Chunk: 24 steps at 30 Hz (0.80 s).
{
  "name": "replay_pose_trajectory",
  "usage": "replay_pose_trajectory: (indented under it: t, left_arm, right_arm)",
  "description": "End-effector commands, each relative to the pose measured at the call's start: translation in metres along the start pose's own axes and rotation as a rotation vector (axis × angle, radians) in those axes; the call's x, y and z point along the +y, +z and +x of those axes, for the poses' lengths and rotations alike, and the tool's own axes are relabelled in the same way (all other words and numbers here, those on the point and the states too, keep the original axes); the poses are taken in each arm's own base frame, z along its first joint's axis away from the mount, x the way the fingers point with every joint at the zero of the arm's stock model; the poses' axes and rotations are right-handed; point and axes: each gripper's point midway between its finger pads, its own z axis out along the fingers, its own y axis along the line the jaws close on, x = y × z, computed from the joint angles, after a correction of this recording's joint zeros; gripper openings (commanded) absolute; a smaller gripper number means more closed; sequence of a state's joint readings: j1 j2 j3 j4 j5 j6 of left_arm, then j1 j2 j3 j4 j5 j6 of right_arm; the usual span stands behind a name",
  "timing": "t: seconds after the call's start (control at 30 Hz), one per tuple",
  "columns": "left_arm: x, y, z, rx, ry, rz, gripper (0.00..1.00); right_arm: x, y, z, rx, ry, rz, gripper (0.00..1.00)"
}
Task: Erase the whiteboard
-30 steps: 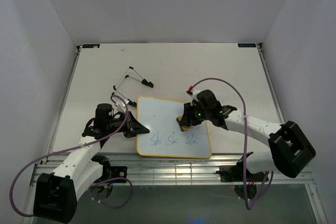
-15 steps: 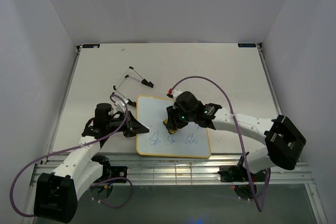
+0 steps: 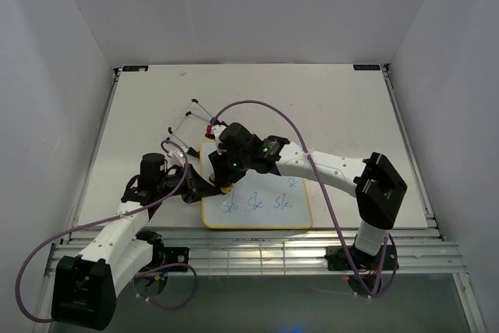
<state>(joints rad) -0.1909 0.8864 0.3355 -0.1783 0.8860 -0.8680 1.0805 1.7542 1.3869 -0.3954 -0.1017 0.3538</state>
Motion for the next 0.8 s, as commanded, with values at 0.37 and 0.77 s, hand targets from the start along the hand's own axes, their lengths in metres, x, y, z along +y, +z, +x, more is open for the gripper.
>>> replay_pose_trajectory:
  t: [0.37, 0.77]
  left_arm:
    - [-0.035, -0.006, -0.006, -0.028, 0.24, 0.105, 0.0]
    - [-0.042, -0.006, -0.013, -0.042, 0.248, 0.107, 0.0]
  right_arm:
    - [-0.134, 0.019, 0.017, 0.127, 0.034, 0.348, 0.28]
    - [-0.011, 0.026, 0.055, 0.17, -0.237, 0.124, 0.27]
